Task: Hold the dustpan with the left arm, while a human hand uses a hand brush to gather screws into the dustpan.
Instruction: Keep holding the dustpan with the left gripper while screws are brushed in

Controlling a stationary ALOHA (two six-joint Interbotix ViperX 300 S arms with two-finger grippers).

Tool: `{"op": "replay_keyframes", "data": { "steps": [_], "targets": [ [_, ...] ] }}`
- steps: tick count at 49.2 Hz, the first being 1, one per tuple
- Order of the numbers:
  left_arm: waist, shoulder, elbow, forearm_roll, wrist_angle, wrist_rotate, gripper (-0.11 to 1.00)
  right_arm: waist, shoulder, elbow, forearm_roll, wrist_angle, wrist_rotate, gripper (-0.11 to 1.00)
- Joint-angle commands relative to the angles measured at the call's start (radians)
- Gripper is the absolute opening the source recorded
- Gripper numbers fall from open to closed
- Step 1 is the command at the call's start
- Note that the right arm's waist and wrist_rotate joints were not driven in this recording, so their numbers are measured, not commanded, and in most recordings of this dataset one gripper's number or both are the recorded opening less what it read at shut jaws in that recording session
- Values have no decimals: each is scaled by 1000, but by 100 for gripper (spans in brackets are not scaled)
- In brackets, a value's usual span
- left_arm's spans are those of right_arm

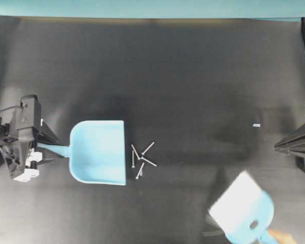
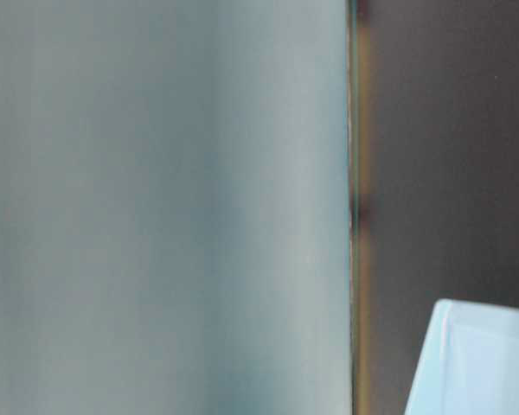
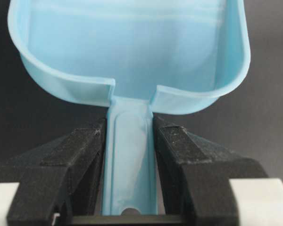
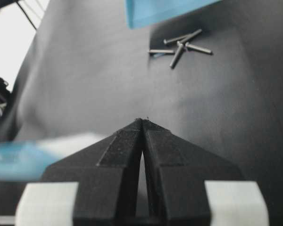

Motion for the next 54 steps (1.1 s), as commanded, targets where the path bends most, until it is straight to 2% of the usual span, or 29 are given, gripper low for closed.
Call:
{"op": "replay_keyframes", "data": {
  "steps": [1, 6, 18, 32, 38, 54],
  "targets": [
    [-5, 46, 0, 3, -63, -46, 32, 0, 5, -5, 0, -5, 0, -1],
    [-25, 118, -3, 2, -58, -81, 32, 0, 5, -6, 2, -5, 0, -1],
    [-34, 247, -31, 2, -64, -75, 32, 0, 3, -6, 0, -5, 0, -1],
    [-32, 244, -17, 2, -60, -67, 32, 0, 3, -5, 0, -5, 0, -1],
    [-32, 230, -17, 2, -26, -38, 32, 0, 5, -5, 0, -5, -2, -1],
    [-21, 163, -94, 2, 179, 84, 32, 0, 3, -5, 2, -5, 0, -1]
  ]
}}
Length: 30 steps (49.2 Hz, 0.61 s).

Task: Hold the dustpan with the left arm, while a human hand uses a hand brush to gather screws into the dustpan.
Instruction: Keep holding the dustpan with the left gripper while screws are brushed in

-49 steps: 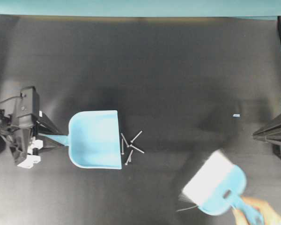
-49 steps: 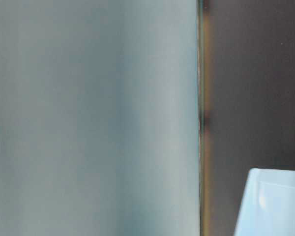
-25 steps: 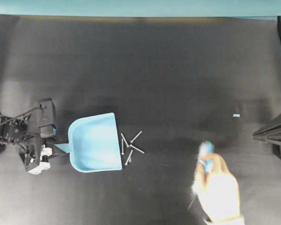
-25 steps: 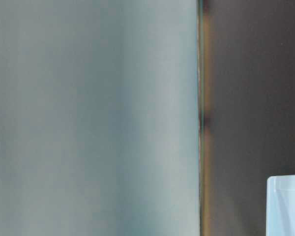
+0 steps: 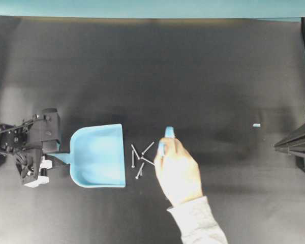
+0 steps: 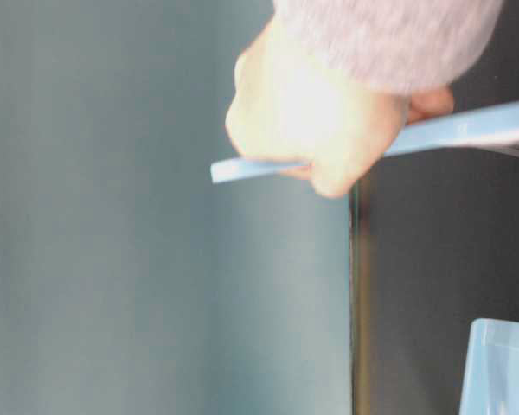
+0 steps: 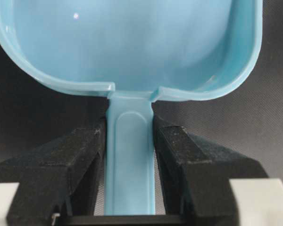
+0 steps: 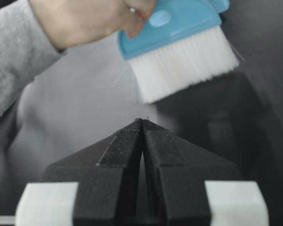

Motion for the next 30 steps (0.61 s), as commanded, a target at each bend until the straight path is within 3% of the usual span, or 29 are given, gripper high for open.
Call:
{"op": "replay_keyframes", "data": {
  "steps": [1, 8, 30],
  "targets": [
    [8, -9, -32, 2, 34, 23, 32, 0, 5, -5, 0, -5, 0, -1],
    [9, 2, -41, 2, 37, 40, 32, 0, 5, -5, 2, -5, 0, -1],
    [60, 23, -49, 2, 77, 8, 32, 0, 6, -5, 2, -5, 2, -1]
  ]
}}
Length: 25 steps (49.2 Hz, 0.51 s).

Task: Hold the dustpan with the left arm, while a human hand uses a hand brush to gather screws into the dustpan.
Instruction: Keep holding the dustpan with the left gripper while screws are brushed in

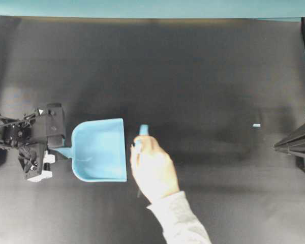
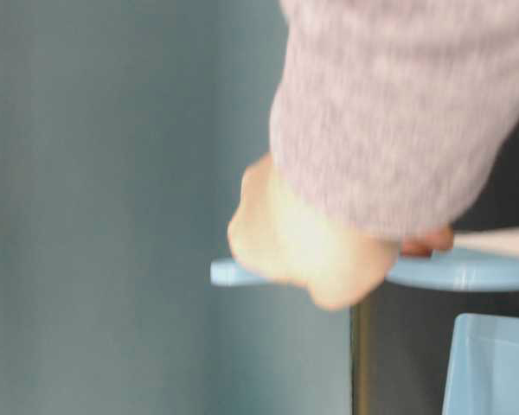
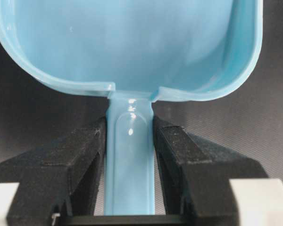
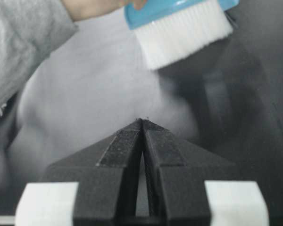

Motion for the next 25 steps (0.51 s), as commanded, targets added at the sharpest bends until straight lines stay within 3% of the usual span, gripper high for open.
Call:
{"op": "replay_keyframes", "data": {
  "steps": [1, 25],
  "targets": [
    [3, 14, -20, 2, 17, -2, 32, 0, 5, -5, 2, -5, 0, -1],
    [-49, 78, -60, 2, 41, 0, 32, 0, 5, -5, 2, -5, 2, -1]
  ]
}}
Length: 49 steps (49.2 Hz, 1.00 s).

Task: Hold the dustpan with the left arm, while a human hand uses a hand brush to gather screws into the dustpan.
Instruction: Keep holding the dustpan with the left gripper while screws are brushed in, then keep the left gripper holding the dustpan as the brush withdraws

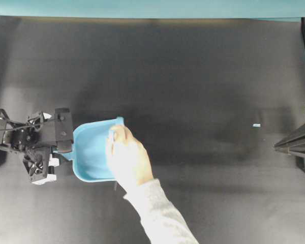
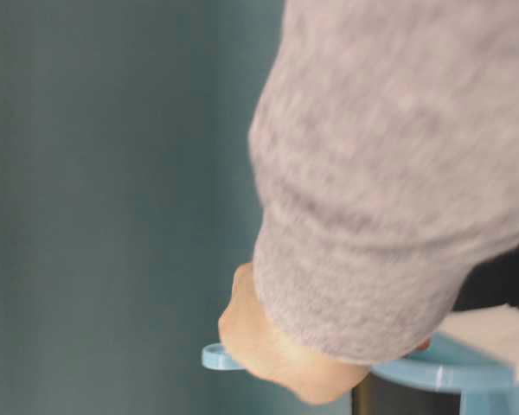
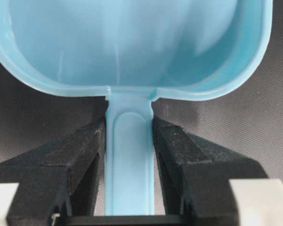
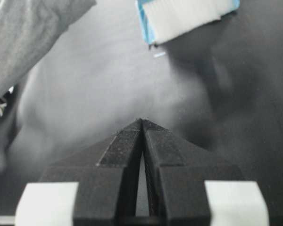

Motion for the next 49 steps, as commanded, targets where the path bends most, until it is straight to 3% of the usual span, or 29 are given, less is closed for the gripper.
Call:
{"op": "replay_keyframes", "data": {
  "steps": [1, 24, 49],
  "targets": [
    [-11, 3, -14, 5, -2, 6, 32, 0, 3, -6, 3, -5, 0, -1],
    [-11, -3, -5, 3, -12, 6, 32, 0, 3, -5, 3, -5, 0, -1],
    [-11, -8, 8, 3, -129, 3, 32, 0, 3, -5, 3, -5, 0, -1]
  ]
}}
